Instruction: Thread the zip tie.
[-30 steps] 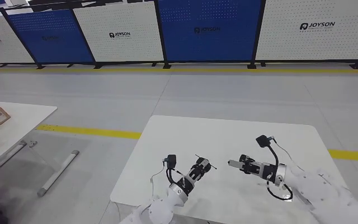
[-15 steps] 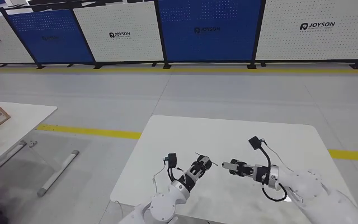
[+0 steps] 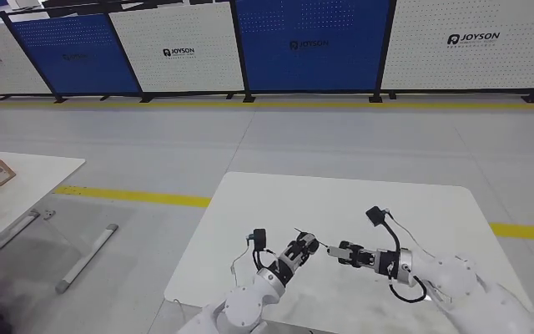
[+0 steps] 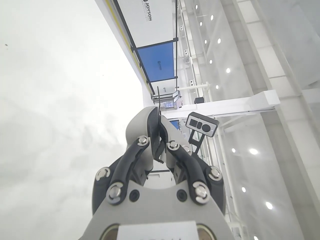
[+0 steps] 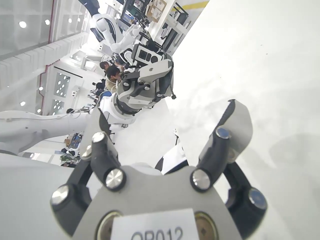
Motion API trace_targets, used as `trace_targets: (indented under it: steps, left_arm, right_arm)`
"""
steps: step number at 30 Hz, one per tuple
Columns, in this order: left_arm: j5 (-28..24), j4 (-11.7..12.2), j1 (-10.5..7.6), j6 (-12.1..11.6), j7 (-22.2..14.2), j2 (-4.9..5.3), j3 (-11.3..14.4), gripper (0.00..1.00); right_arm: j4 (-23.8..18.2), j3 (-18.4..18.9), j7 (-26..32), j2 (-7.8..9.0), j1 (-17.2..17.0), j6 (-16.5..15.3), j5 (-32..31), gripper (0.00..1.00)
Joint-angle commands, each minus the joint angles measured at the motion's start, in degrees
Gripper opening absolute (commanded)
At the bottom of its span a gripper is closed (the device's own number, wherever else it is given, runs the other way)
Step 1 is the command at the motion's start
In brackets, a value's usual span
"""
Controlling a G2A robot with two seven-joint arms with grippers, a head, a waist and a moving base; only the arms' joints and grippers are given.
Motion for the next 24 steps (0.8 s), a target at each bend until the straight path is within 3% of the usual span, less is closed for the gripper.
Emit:
trace_targets:
  steps: [1,12,13,14,16,17,18,19,24]
  left_arm:
    - [0.72,-0.05,-0.18,0.19,0.58,-0.12,0.1,0.0]
    - [0.44,0.57,-0.02,-0.81,-0.57,-0.27,0.02,0.0]
    - [0.39,0.72,0.0,-0.99,-0.85,-0.29,-0.08,0.0]
    - [0.44,0.85,0.08,-1.2,-1.08,-0.32,-0.19,0.0]
    - [0.6,0.94,0.25,-1.59,-1.52,-0.35,-0.31,0.0]
    - [0.6,0.99,0.33,-1.79,-1.74,-0.36,-0.4,0.0]
    - [0.68,1.04,0.46,-2.03,-1.96,-0.38,-0.5,0.0]
    - [0.74,1.06,0.56,-2.25,-2.13,-0.39,-0.58,0.0]
    - [1.6,-0.33,1.57,-2.19,-2.25,-0.48,-0.54,0.0]
  right_arm:
    - [0.68,0.19,-1.03,-0.27,-0.14,0.0,0.26,1.0]
    - [0.56,1.4,-1.82,-0.46,-1.16,1.19,1.2,1.0]
    - [0.68,1.59,-1.86,-0.54,-1.27,1.13,1.6,0.95]
    - [0.84,1.77,-1.71,-0.63,-1.31,1.11,1.76,0.52]
    - [1.22,1.88,-1.35,-0.83,-1.3,1.35,2.31,0.38]
    - [1.38,1.87,-1.03,-0.96,-1.26,1.41,2.78,0.22]
    - [1.72,1.82,-0.36,-1.13,-1.12,1.53,3.31,0.14]
    - [2.01,1.78,0.01,-1.27,-0.93,1.64,3.46,0.1]
    - [3.29,1.26,1.52,-2.09,0.02,2.75,3.77,0.11]
